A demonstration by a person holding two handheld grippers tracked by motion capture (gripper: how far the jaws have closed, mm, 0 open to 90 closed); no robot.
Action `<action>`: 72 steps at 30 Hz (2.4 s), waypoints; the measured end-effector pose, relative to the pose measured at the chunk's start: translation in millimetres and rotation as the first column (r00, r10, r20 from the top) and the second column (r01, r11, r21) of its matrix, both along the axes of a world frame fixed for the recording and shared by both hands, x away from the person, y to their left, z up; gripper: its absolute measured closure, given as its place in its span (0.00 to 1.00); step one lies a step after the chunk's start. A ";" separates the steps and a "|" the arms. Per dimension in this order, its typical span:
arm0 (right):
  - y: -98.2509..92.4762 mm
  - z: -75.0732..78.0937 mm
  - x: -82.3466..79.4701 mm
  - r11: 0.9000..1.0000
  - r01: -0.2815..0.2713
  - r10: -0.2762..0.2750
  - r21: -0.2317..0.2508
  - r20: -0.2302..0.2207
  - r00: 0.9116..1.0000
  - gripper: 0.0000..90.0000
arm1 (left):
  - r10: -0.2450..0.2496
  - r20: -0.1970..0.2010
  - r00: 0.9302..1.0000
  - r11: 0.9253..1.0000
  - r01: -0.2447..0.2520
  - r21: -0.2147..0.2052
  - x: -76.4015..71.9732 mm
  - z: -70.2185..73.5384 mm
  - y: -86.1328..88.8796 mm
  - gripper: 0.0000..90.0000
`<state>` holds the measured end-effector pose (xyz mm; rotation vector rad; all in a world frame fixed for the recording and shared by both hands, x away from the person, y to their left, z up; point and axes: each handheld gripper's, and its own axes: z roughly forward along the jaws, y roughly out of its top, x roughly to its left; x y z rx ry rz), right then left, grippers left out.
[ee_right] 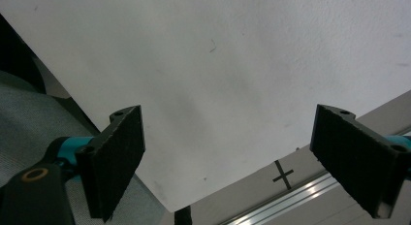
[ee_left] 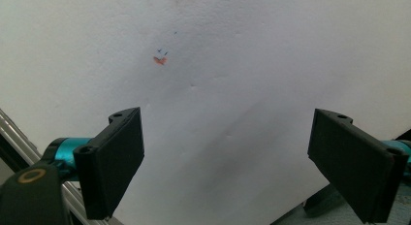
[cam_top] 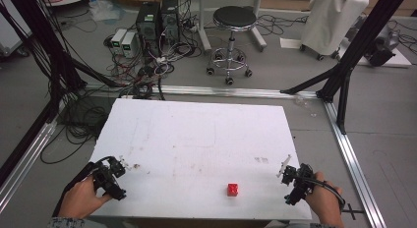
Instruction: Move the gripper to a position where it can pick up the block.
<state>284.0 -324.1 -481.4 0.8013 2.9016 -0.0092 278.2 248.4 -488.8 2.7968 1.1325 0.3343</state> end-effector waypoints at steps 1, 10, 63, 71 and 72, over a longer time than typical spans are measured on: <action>0.5 0.4 0.1 1.000 0.001 -0.001 0.001 -0.001 1.000 0.13 | 0.002 0.002 1.000 1.000 -0.002 -0.001 -0.4 0.7 0.7 0.15; 2.8 0.7 1.1 1.000 -0.015 0.015 0.002 -0.001 1.000 0.13 | 0.003 0.007 1.000 1.000 -0.003 -0.002 -0.6 1.0 0.7 0.15; 100.6 -11.0 11.1 0.959 -0.284 0.284 0.000 0.028 0.958 0.13 | -0.001 0.007 1.000 1.000 0.001 0.003 -0.1 -0.4 -3.8 0.14; 116.4 -15.7 9.4 0.945 -0.325 0.325 0.018 0.013 0.946 0.13 | -0.001 0.006 1.000 1.000 0.001 0.005 0.1 -0.5 -3.9 0.14; 117.8 -16.2 9.1 0.945 -0.325 0.325 0.025 0.012 0.946 0.13 | 0.000 0.007 1.000 1.000 0.000 0.004 0.0 -0.7 -4.1 0.14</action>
